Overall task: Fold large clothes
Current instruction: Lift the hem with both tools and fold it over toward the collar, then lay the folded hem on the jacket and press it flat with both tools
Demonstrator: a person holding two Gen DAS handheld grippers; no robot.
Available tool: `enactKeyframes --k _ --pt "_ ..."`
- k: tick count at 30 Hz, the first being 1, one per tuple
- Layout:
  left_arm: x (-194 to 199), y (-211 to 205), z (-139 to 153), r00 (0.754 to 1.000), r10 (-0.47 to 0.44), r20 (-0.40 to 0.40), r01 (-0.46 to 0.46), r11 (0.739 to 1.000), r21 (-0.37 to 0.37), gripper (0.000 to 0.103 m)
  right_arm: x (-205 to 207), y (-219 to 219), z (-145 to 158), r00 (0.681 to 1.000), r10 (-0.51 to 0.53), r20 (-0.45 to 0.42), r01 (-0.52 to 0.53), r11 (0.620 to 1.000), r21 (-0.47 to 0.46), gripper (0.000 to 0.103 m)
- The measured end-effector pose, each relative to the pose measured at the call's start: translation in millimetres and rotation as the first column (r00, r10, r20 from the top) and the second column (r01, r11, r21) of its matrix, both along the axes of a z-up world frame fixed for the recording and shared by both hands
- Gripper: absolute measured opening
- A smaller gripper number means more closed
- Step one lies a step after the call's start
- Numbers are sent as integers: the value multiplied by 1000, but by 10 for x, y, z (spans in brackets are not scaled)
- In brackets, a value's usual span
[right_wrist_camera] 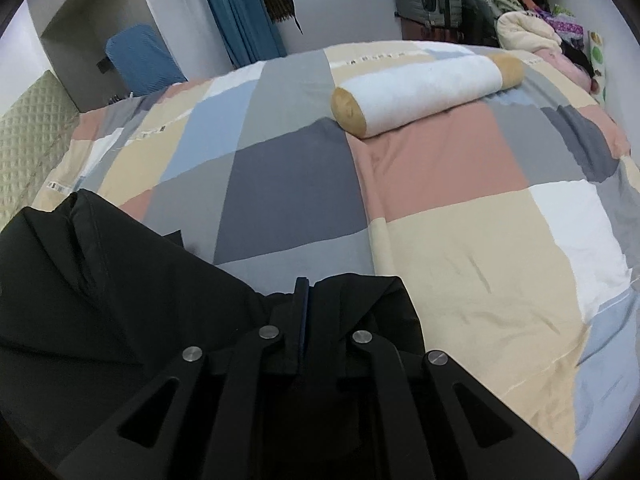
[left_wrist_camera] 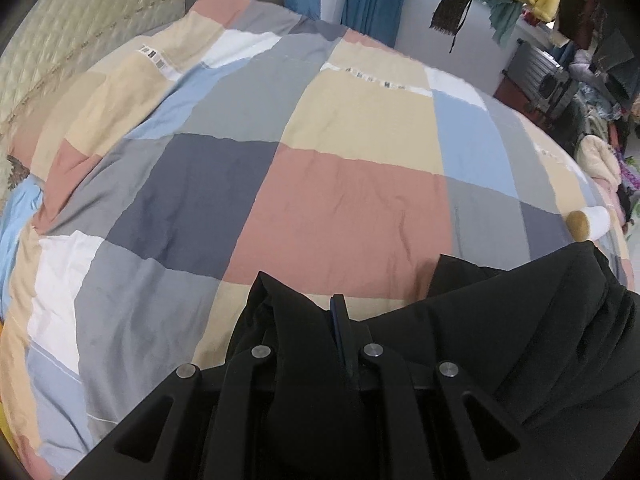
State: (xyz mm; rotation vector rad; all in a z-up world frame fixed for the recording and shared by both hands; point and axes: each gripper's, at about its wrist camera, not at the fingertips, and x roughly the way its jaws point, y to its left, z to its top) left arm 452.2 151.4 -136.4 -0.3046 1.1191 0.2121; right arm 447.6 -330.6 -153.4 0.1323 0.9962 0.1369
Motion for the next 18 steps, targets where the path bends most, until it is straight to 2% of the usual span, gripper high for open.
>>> enactKeyframes --k 4,7,8,9,10,11,12,13,15,18 --pt "-258 70 104 1000 6 22 -4 995 -96 15 -185 -32 186 1000 -15 10 15 1000 24 10" --pt "-513 163 298 999 27 31 -21 984 -179 19 -366 -94 351 1000 -19 19 18 999 39 15" --pt "-590 185 371 999 38 36 -30 979 -201 21 -433 -126 409 1000 -23 19 22 998 50 23" --pt "-696 231 468 997 59 48 -45 967 -251 30 -512 -163 475 999 -28 20 26 997 67 27" --pt "-822 286 579 994 86 65 -60 945 -322 37 -607 -206 552 999 -38 24 36 996 84 41" --pt "-934 319 688 991 102 82 -65 926 -371 52 -689 -246 613 998 -52 30 49 993 105 69" --pt "-1025 329 800 989 108 101 -60 918 -392 61 -830 -301 710 996 -85 41 79 988 130 81" --pt "-1126 322 939 986 106 125 -50 921 -387 63 -921 -322 777 994 -98 47 91 986 141 86" --pt "-1293 267 1177 983 79 166 -17 939 -345 63 -1115 -297 949 995 -76 69 65 987 150 86" --pt "-1523 80 1510 970 38 239 24 968 -250 63 -1382 -207 1225 988 -46 150 31 994 105 86"
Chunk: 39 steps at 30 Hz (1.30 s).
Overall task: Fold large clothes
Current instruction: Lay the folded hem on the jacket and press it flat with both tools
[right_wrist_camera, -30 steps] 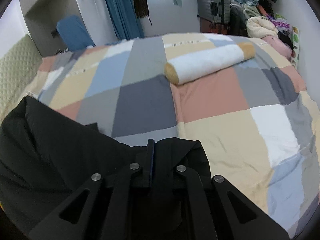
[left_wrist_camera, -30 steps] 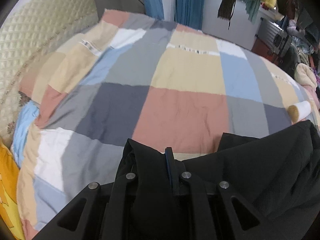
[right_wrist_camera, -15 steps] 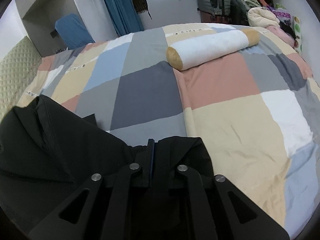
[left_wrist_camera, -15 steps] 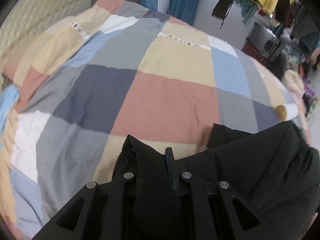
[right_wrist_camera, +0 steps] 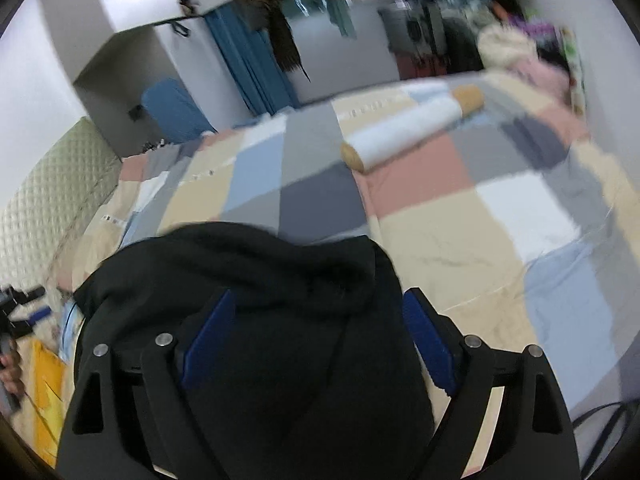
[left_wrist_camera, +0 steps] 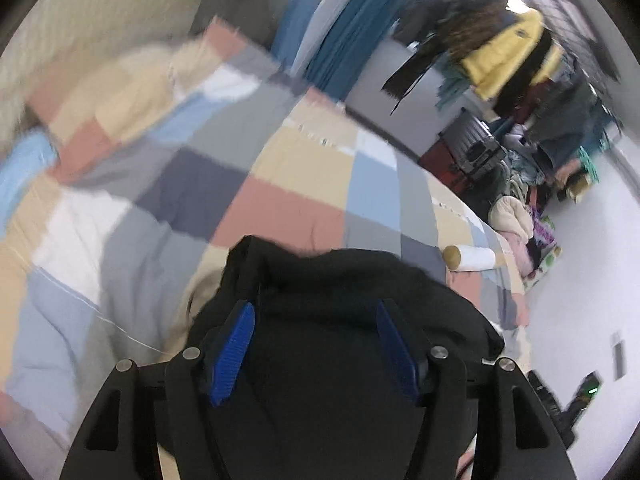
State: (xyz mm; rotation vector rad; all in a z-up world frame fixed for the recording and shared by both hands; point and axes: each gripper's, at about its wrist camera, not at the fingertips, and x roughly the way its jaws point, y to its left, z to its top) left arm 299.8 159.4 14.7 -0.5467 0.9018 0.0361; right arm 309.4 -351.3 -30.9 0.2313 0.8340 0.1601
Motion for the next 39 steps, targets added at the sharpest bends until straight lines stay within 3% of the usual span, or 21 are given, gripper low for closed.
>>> enactKeyframes --k 5,7,11,14,18,20,23,24,26,27,31,39 --pt "-187 -581 253 991 -103 83 87 980 179 63 -303 312 251 995 54 87 -51 998 -35 86" --pt "-197 -746 254 987 -131 92 110 972 206 63 -369 486 264 991 81 106 -74 995 -67 87" --pt "-55 -1038 133 984 -162 79 140 962 233 63 -358 782 196 984 134 118 -121 987 -108 88" --pt "158 -1156 -69 991 -129 29 112 937 330 63 -268 969 67 981 152 117 -136 981 -135 88" --pt "389 -1215 -413 990 -140 -8 133 918 373 63 -90 1108 -243 984 148 97 -131 978 -162 88" --pt "441 -1288 -581 986 -165 3 147 889 434 63 -20 1145 -383 986 136 96 -113 971 -211 88" --pt "520 -1415 -875 976 -217 -2 181 808 561 63 107 1134 -585 987 117 114 -86 966 -244 90" --pt "549 -1413 -965 974 -228 -5 191 804 562 63 160 1118 -669 987 109 120 -78 968 -238 91" --pt "585 -1304 -1128 974 -227 5 196 853 484 64 231 1090 -796 989 98 108 -75 978 -195 94" --pt "596 -1270 -1183 974 -226 7 198 864 463 65 244 1087 -854 990 98 100 -79 981 -176 95" --pt "517 -1195 -1297 968 -245 61 192 873 447 68 291 1071 -1023 991 104 84 -93 987 -128 102" --pt "470 -997 -1434 958 -254 131 183 897 402 72 376 1193 -1168 987 142 70 -133 985 -109 103"
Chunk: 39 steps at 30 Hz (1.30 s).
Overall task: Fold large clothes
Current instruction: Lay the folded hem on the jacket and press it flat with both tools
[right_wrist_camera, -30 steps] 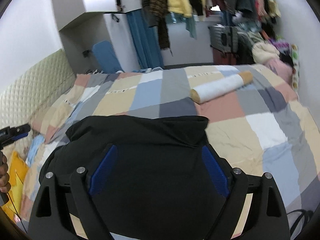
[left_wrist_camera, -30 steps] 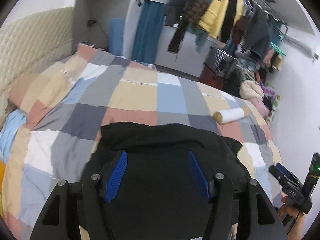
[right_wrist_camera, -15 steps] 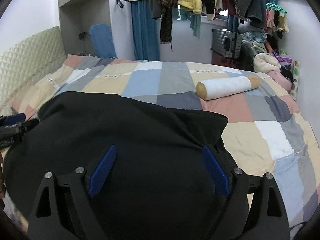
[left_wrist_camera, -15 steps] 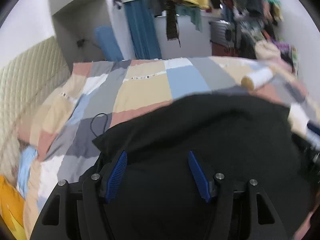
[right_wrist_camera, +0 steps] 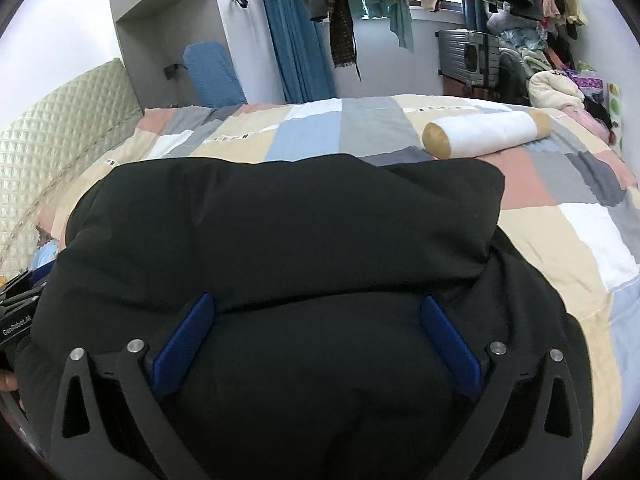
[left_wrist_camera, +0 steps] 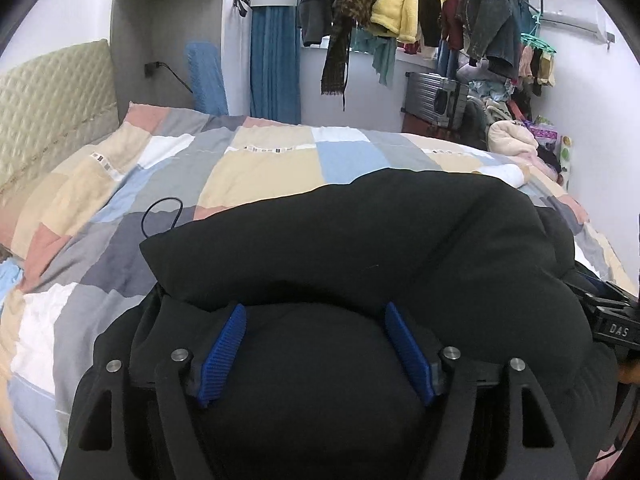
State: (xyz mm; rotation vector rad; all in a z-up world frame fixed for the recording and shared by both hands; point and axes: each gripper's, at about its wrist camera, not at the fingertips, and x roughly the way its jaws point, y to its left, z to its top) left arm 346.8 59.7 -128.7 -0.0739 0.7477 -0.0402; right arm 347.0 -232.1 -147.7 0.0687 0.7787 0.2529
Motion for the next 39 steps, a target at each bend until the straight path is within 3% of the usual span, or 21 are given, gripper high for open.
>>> enactKeyframes --k 8,15,25,36,39 --pt "219 71 -110 1000 19 -11 -19 999 -34 74 223 -32 -120 999 16 -32 -13 998 64 103" --pt "453 181 -201 996 18 -83 -26 995 -100 76 371 43 -182 999 7 -32 -6 999 45 103" --pt "659 273 -343 995 23 -102 -42 982 -182 77 602 57 -319 1000 7 -27 -5 998 65 103" --pt "551 302 -319 995 20 -93 -37 983 -180 77 527 57 -257 1000 14 5 -14 997 81 103" --pt "444 317 -145 998 54 -14 -55 994 -94 77 353 87 -69 998 1 64 -6 996 88 103"
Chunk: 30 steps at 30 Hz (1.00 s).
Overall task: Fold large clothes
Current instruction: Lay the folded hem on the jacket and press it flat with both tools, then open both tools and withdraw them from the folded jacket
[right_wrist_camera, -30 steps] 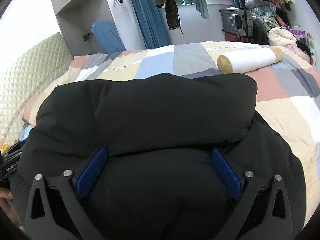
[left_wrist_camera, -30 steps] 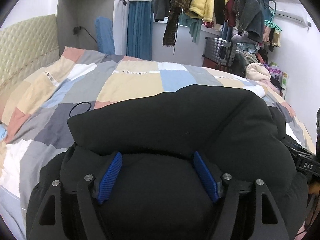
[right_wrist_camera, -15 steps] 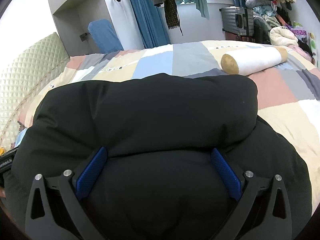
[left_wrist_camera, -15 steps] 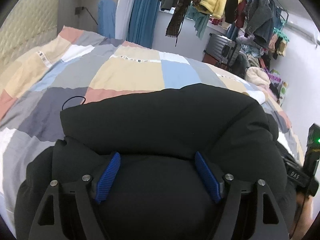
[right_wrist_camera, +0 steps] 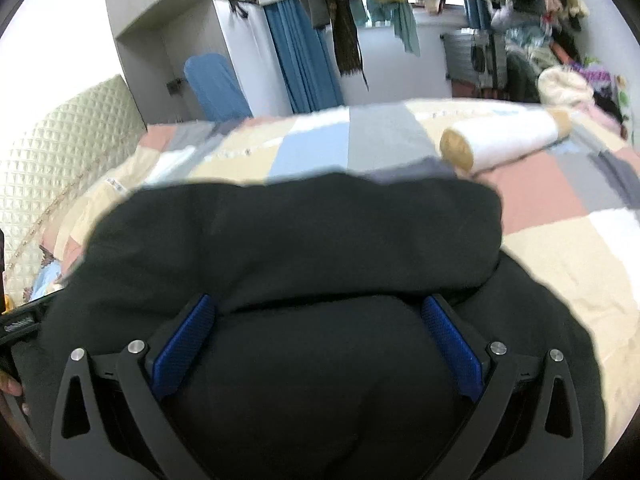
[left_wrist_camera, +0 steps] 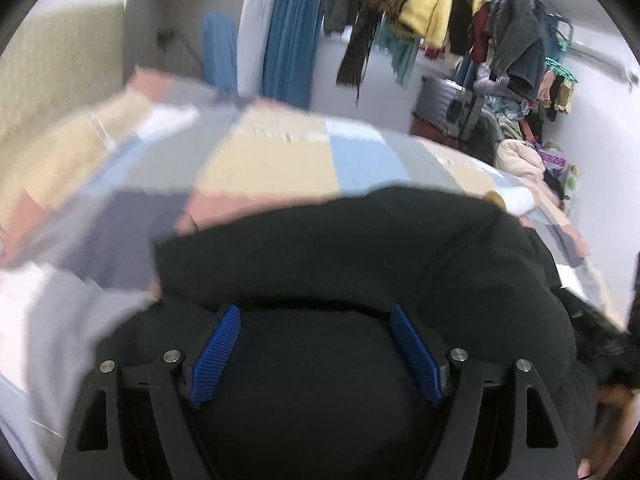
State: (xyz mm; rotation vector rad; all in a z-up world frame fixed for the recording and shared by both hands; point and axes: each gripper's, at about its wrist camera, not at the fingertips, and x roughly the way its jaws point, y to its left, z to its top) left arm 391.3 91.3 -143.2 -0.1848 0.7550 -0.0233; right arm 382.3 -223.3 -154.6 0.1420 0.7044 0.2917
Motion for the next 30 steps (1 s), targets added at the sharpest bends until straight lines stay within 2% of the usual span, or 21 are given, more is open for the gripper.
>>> enactKeyframes --k 4,6,8,10,13,16,23,30 --pt "-92 124 169 994 70 84 -75 995 60 77 -209 121 316 997 20 70 -26 996 84 102" --pt "-70 180 155 994 89 66 -95 991 91 77 -268 380 420 993 80 92 -84 995 44 101" --pt "-44 273 96 994 105 31 -107 992 66 77 -279 636 460 986 144 86 -146 989 18 95" --pt "-29 348 16 993 119 8 -119 991 55 77 -264 860 473 978 190 85 -190 982 -2 94" --pt "-27 395 -77 993 121 -8 -121 991 54 77 -132 1145 366 972 233 31 -230 971 -69 90" --pt "-16 421 -105 992 123 -12 -123 992 28 77 21 1166 156 980 198 -8 -198 976 -85 89" --pt "31 337 -166 995 95 -25 -93 993 67 77 128 1117 -16 986 167 -30 -169 978 -123 93" --pt "68 236 -171 995 99 -19 -97 990 106 77 204 1107 -127 986 167 -23 -169 980 -109 96"
